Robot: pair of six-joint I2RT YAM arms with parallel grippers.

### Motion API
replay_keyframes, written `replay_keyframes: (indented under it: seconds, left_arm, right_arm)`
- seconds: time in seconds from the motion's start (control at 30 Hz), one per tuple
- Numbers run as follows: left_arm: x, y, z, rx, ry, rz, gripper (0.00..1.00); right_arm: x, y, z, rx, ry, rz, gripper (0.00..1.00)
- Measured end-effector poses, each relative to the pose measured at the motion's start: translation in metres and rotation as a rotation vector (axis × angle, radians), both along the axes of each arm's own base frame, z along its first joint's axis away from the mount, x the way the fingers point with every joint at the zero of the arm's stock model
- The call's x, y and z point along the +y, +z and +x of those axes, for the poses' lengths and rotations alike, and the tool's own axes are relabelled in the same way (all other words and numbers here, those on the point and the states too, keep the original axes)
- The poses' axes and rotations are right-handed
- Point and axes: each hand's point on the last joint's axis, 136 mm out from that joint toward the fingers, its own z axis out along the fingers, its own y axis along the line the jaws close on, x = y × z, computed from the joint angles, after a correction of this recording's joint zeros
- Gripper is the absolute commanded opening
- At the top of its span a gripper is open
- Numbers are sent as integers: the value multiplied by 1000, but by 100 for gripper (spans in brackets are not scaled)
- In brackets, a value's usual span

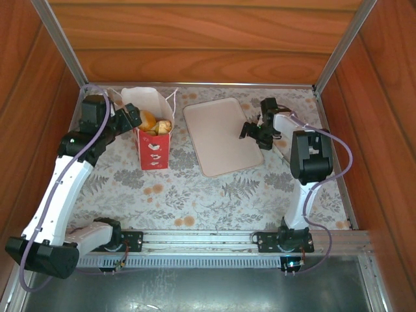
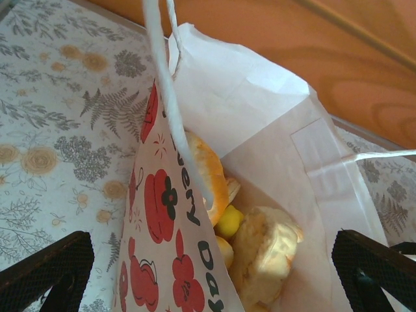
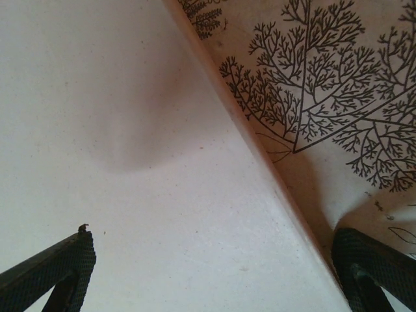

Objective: Take the fake bread out of the paper bag

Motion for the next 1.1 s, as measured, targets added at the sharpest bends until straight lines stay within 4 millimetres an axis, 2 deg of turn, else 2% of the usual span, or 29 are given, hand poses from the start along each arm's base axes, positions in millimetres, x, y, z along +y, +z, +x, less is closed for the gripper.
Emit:
replay_keyframes:
  seconds: [0.27, 0.57, 0.77, 0.87, 1.1]
  left_arm:
    - [0, -23, 13, 67, 10, 30, 89]
    - [10, -32, 26, 87, 58, 89, 78]
    - [11, -35, 39, 98, 58, 113, 67]
    - [11, -36, 46, 102, 55, 123, 62]
    - [25, -43, 58, 129, 79, 116, 50]
  right_arm:
    - [10, 1, -14, -12, 23, 13, 100]
    - [32, 0, -30, 3, 54, 18, 100]
    - [26, 1, -41, 24, 31, -13, 100]
    - [19, 11, -45, 12, 17, -46, 100]
    - [4, 65, -45, -111, -24, -94, 100]
